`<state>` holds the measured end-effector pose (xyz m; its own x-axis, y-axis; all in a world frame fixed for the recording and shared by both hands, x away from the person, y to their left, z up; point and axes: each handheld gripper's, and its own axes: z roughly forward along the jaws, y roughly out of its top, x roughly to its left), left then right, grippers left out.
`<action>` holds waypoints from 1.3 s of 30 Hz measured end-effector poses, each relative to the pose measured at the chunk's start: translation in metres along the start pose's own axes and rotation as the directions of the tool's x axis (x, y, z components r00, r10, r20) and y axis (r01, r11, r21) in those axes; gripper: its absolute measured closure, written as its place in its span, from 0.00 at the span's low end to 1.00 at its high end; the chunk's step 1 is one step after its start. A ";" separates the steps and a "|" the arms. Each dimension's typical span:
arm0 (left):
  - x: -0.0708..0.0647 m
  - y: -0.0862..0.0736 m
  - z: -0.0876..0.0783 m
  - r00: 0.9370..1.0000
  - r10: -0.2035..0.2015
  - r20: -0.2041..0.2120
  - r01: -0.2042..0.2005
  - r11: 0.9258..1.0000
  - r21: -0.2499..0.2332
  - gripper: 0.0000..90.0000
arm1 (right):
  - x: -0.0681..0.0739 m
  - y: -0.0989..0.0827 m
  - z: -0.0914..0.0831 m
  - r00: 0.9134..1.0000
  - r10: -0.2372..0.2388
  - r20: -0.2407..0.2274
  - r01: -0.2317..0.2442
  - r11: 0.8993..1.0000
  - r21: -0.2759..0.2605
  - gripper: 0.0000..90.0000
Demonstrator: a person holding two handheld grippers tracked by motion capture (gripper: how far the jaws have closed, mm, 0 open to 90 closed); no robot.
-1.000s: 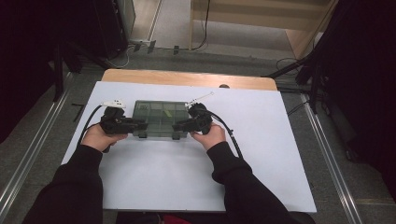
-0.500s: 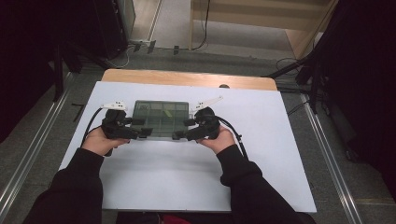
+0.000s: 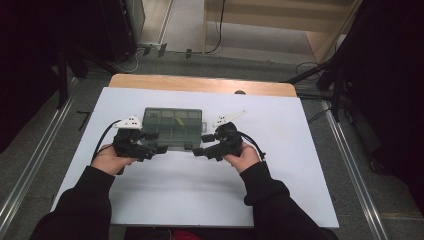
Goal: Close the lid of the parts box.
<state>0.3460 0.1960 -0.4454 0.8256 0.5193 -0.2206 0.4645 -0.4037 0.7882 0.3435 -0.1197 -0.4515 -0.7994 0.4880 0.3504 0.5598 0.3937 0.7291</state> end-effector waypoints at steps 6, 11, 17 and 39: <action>-0.007 -0.006 0.005 1.000 -0.002 0.014 0.002 1.000 0.020 0.34 | 0.002 -0.014 -0.008 0.999 -0.009 0.043 0.010 0.999 -0.032 0.31; -0.015 -0.010 0.007 1.000 0.014 0.021 -0.014 1.000 0.016 0.34 | 0.002 -0.022 -0.011 0.999 -0.022 0.043 0.022 1.000 -0.016 0.32; -0.020 -0.021 0.007 1.000 0.004 0.030 -0.004 1.000 0.019 0.34 | 0.002 -0.031 -0.016 0.998 -0.029 0.055 0.029 1.000 0.001 0.32; -0.026 -0.053 -0.010 1.000 0.005 -0.017 -0.005 1.000 0.022 0.34 | -0.007 -0.080 -0.049 0.993 -0.002 0.120 0.003 1.000 -0.003 0.32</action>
<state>0.2971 0.2116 -0.4759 0.8224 0.5298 -0.2072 0.4677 -0.4225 0.7764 0.2938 -0.1926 -0.4831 -0.7687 0.5773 0.2754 0.5570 0.3926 0.7319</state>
